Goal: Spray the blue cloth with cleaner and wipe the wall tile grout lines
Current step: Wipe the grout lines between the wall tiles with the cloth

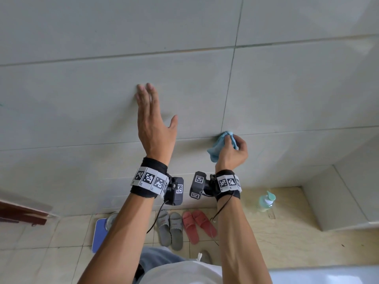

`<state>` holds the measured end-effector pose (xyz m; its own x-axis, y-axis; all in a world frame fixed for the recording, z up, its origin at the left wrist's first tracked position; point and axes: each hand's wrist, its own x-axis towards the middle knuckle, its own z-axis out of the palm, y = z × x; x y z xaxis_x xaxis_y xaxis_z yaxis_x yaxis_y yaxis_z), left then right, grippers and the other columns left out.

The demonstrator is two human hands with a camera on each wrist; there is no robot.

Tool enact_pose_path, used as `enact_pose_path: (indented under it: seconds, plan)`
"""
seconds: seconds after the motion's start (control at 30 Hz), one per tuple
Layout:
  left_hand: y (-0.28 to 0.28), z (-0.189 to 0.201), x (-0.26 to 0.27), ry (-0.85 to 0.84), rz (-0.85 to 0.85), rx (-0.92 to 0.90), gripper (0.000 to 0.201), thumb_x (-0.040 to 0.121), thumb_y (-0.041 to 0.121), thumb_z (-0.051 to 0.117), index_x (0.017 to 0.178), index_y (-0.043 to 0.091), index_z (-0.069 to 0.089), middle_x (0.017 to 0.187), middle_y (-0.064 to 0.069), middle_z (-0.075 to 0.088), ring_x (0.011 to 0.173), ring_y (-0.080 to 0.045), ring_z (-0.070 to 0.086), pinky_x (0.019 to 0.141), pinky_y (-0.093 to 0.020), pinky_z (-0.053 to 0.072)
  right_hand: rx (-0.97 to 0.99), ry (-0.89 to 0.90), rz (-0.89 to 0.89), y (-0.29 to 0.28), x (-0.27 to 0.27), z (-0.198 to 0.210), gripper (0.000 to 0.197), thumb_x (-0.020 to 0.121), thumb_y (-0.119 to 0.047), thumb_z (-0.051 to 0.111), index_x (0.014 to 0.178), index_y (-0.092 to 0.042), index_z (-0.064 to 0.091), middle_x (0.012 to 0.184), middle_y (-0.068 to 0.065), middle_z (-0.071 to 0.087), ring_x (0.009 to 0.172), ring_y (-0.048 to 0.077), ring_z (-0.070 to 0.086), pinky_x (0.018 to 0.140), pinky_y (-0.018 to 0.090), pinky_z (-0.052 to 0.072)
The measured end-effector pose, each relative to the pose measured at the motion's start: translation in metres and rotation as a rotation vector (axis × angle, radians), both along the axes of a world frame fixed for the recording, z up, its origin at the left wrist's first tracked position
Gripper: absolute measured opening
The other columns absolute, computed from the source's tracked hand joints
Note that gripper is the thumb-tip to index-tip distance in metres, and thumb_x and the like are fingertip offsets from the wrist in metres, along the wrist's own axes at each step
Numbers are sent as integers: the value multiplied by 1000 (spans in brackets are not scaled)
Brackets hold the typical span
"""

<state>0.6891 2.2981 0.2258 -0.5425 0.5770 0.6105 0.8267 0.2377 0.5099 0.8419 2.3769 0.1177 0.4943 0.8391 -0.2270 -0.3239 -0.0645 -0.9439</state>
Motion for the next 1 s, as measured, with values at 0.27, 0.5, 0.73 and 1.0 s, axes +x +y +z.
enact_pose_path:
  seconds: [0.27,0.5,0.73,1.0]
  plan:
    - [-6,1,0,9,-37,-20,101,85,15,78,166,17,18,174,-7,10,161,-21,12,119,-43,40,331,-254,32,-3,-13,68,13,85,-21,81,97,-25,76,98,-11,74,95,7,71,88,32,59]
    - [-19,8,-15,43,-100,-4,87,88,5,70,164,16,29,173,-1,19,158,-16,23,116,-42,45,499,-348,-19,-2,-14,129,14,86,-15,81,99,-11,79,100,-2,75,92,8,71,86,34,60]
    - [-35,20,-36,48,-66,58,74,92,8,66,160,14,38,171,0,27,154,-15,33,116,-35,44,909,-482,-19,-5,-50,233,10,87,-11,80,97,-9,81,102,0,74,95,23,68,85,21,52]
    - [-49,45,-73,-67,79,45,79,93,13,67,163,22,30,172,6,21,154,-13,32,111,-24,38,1008,-981,22,-25,-98,208,11,88,-9,78,95,-17,82,102,-6,75,96,28,63,74,31,51]
